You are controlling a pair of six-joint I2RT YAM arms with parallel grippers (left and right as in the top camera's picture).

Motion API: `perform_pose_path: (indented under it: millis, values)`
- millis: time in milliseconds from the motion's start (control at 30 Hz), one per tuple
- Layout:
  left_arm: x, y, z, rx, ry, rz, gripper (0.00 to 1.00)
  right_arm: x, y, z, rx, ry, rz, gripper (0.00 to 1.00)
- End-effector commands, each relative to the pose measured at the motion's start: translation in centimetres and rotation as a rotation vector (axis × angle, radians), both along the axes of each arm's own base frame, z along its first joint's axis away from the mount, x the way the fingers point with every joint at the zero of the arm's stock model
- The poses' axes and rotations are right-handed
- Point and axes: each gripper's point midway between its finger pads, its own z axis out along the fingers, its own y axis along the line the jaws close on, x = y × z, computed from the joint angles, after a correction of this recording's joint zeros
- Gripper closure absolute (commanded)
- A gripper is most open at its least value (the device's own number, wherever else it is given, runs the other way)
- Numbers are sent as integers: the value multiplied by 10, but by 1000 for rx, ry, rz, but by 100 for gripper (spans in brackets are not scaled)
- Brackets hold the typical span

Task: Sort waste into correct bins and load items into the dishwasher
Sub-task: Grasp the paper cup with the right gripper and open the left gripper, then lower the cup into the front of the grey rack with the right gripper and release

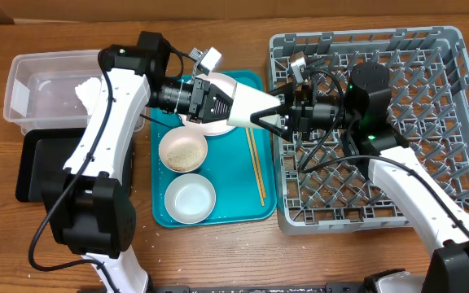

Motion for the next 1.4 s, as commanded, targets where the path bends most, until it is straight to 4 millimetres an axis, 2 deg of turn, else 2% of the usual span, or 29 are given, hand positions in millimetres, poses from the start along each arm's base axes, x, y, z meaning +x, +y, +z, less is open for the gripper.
perform_pose_path:
  millis: [0,100,267,400,500,600,667,800,900,1000,1133,1367]
  values:
    - [0,-6,14,-64,-52,-18,51,7,-3,9,4,-27,-33,40]
    - [4,-4,14,-67,-75,-13,41,15,-14,10,14,25,-67,44]
    - [16,5,10,-49,-133,14,39,30,-42,13,19,88,-159,48]
    - [40,25,-10,78,-208,77,35,47,-76,-6,-57,211,-381,47]
    - [60,42,-34,249,-222,149,35,45,-97,-22,-158,285,-548,47]
    - [80,62,-61,459,-233,235,34,29,-114,-28,-273,350,-690,46]
    - [90,75,-74,583,-243,284,34,11,-127,-30,-377,405,-793,46]
    - [97,87,-86,705,-264,316,35,-27,-139,-36,-567,506,-898,46]
    - [100,97,-95,807,-276,335,36,-72,-135,-60,-759,655,-922,46]
    - [101,100,-97,834,-276,344,36,-99,-136,-84,-890,781,-929,47]
    - [101,100,-98,843,-279,343,37,-115,-138,-108,-1022,890,-917,46]
    - [100,104,-100,869,-278,347,37,-112,-138,-141,-1173,971,-895,46]
